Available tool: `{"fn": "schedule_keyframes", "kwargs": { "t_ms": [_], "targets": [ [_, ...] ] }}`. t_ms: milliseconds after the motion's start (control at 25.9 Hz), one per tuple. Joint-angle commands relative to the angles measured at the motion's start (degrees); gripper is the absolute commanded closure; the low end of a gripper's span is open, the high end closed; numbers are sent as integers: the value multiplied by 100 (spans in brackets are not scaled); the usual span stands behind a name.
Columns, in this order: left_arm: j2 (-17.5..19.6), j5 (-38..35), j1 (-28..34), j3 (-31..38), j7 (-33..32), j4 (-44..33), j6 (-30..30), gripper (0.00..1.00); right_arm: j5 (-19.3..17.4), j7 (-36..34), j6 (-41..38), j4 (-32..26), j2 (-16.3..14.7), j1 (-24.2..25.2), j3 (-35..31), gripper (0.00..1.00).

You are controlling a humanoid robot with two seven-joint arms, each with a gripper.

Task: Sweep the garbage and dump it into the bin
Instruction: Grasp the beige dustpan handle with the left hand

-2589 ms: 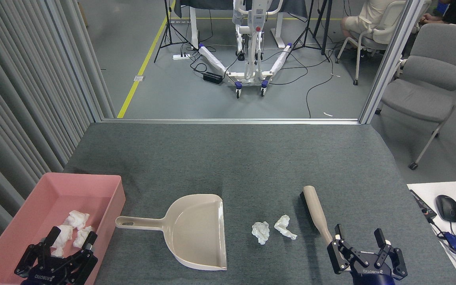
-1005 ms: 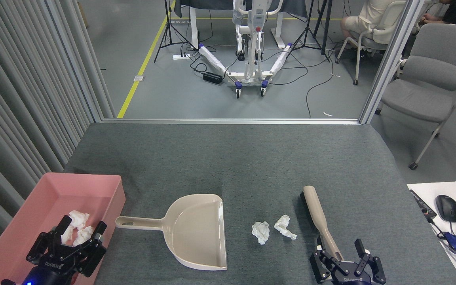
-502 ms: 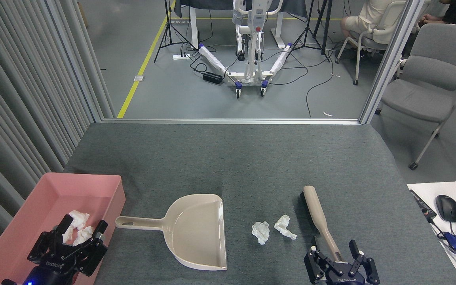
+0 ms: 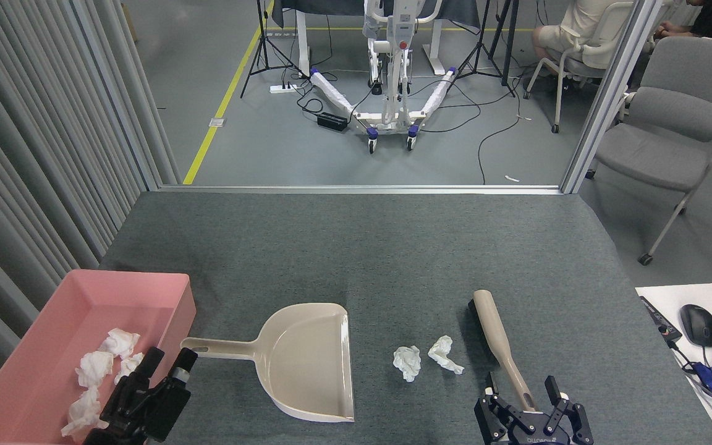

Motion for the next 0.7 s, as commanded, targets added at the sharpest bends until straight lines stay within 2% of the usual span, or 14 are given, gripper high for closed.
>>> {"fn": "schedule_keyframes", "kwargs": {
  "t_ms": [0,155,309,464,657],
  "targets": [
    [-205,224,34,-349,-70,-5,-12,0,4,15,11,101,6,3,-5,2],
    [-381,224,95,-832,-53,-14,23,1,4,15,28,216,-20,3,12,2],
    [-416,224,78,-973,-18,-5,225,1,-5,-3,28,427,-56,-24,-5,2],
    [-680,233,-10,-982,9,56,1043,1,-31,-11,37,479,-73,-15,12,2],
    [-697,514,-362,-1017,9,759,1104,1,-49,-20,37,655,-117,-33,-5,2]
  ]
}}
